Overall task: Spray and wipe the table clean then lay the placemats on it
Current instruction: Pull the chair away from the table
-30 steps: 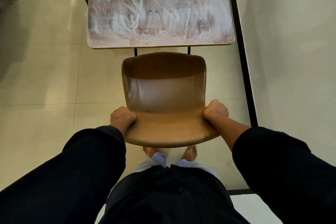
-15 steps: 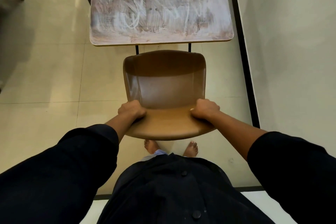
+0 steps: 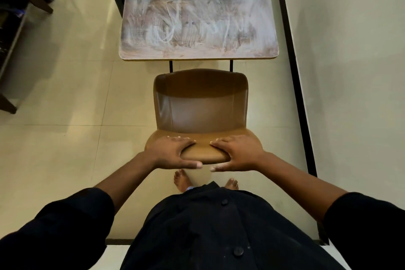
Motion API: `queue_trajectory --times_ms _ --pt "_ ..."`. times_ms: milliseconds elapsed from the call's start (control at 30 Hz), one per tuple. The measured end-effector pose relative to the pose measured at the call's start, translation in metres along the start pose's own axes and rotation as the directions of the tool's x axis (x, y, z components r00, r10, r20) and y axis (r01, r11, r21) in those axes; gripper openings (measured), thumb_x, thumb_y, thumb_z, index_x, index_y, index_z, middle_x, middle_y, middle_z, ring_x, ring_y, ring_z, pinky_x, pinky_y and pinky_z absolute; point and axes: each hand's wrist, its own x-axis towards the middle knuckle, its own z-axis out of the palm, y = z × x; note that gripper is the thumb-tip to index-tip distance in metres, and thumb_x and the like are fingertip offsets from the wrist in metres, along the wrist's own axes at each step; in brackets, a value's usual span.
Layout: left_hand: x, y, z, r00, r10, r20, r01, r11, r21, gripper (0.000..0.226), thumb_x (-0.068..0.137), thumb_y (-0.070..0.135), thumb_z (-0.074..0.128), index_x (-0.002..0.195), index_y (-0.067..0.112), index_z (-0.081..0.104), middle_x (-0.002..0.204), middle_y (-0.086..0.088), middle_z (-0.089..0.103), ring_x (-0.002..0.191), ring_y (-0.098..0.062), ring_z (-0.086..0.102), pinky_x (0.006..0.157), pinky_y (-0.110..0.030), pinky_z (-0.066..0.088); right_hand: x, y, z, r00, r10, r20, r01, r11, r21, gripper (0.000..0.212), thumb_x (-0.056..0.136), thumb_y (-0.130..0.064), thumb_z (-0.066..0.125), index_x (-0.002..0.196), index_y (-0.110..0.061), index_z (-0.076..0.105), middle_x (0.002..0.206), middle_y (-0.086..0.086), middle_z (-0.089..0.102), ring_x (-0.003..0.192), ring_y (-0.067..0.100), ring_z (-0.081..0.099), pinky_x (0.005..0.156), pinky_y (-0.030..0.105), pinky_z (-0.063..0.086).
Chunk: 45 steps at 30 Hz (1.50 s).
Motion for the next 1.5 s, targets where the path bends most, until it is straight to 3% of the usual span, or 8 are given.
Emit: queue_trajectory --times_ms 100,167,233,433,1133,1267,1367,1500 --pt "-0.005 -0.01 0.001 0.999 -0.015 0.032 0.011 0.992 0.126 0.094 0.092 0.059 0.071 0.168 0.035 0.021 0.172 0.003 0.035 0.154 -0.023 0.039 0.123 -0.04 0.032 0.0 -0.002 0.008 0.997 0.017 -0.077 -0.029 0.988 -0.154 0.067 0.092 -0.042 0.066 0.152 -0.034 0.038 0.148 -0.004 0.054 0.131 0.023 0.055 0.105 0.042 0.048" --pt "-0.006 -0.008 0.003 0.998 -0.063 0.018 0.059 0.986 0.157 0.09 0.093 0.028 0.07 0.168 0.034 0.021 0.172 0.0 0.033 0.153 -0.023 0.04 0.124 -0.039 0.032 0.001 -0.003 0.013 0.996 0.008 -0.09 -0.024 0.982 -0.187 0.063 0.088 -0.022 0.066 0.146 -0.031 0.044 0.136 -0.002 0.062 0.118 0.024 0.062 0.094 0.042 0.054" --pt "-0.005 -0.003 0.006 0.997 -0.075 0.028 0.068 0.977 0.2 0.088 0.093 0.017 0.064 0.169 0.032 0.02 0.174 -0.002 0.03 0.153 -0.024 0.039 0.123 -0.037 0.031 0.0 -0.004 0.013 0.994 -0.014 -0.107 -0.006 0.983 -0.185 0.06 0.088 -0.015 0.064 0.144 -0.028 0.046 0.129 0.0 0.065 0.112 0.024 0.064 0.087 0.041 0.057" --pt "0.001 -0.01 0.008 0.995 -0.062 0.079 0.045 0.978 0.203 0.088 0.097 0.014 0.058 0.17 0.032 0.012 0.176 -0.004 0.022 0.157 -0.026 0.032 0.127 -0.041 0.028 -0.002 -0.004 0.013 0.988 -0.036 -0.153 0.012 0.988 -0.157 0.061 0.091 -0.012 0.06 0.148 -0.029 0.044 0.126 -0.001 0.066 0.108 0.023 0.066 0.078 0.039 0.06" --pt "0.0 0.005 0.007 0.995 -0.064 0.078 0.05 0.984 0.17 0.088 0.098 0.01 0.058 0.17 0.029 0.011 0.177 -0.004 0.021 0.16 -0.025 0.026 0.129 -0.043 0.023 0.0 0.005 0.017 0.99 0.023 -0.139 -0.034 0.996 -0.08 0.063 0.094 -0.015 0.063 0.151 -0.037 0.044 0.137 -0.005 0.063 0.119 0.02 0.062 0.085 0.036 0.058" --pt "-0.003 0.003 -0.004 0.996 0.04 0.078 -0.042 0.999 0.024 0.086 0.094 0.016 0.066 0.167 0.034 0.024 0.167 0.0 0.04 0.143 -0.023 0.046 0.108 -0.03 0.041 0.004 0.008 0.008 0.999 0.032 -0.029 -0.029 0.996 0.086 0.061 0.089 -0.036 0.073 0.146 -0.031 0.051 0.131 -0.005 0.065 0.113 0.018 0.061 0.09 0.036 0.055" --pt "-0.003 0.002 -0.014 0.991 0.124 0.04 -0.113 0.971 -0.209 0.076 0.096 0.028 0.074 0.162 0.038 0.037 0.148 0.009 0.051 0.119 -0.011 0.05 0.085 -0.013 0.038 0.001 0.007 -0.002 0.998 0.038 0.048 -0.048 0.973 0.224 0.062 0.088 -0.045 0.075 0.143 -0.026 0.054 0.128 -0.004 0.064 0.107 0.016 0.059 0.091 0.034 0.054" --pt "-0.001 0.009 -0.03 0.984 0.167 -0.065 -0.175 0.817 -0.549 0.06 0.099 0.028 0.066 0.156 0.035 0.048 0.152 0.007 0.056 0.138 -0.013 0.054 0.11 -0.036 0.05 -0.009 0.007 -0.013 0.992 0.115 -0.047 -0.058 0.763 0.644 0.04 0.093 -0.039 0.072 0.129 -0.024 0.068 0.122 -0.008 0.068 0.106 0.007 0.062 0.084 0.019 0.051"
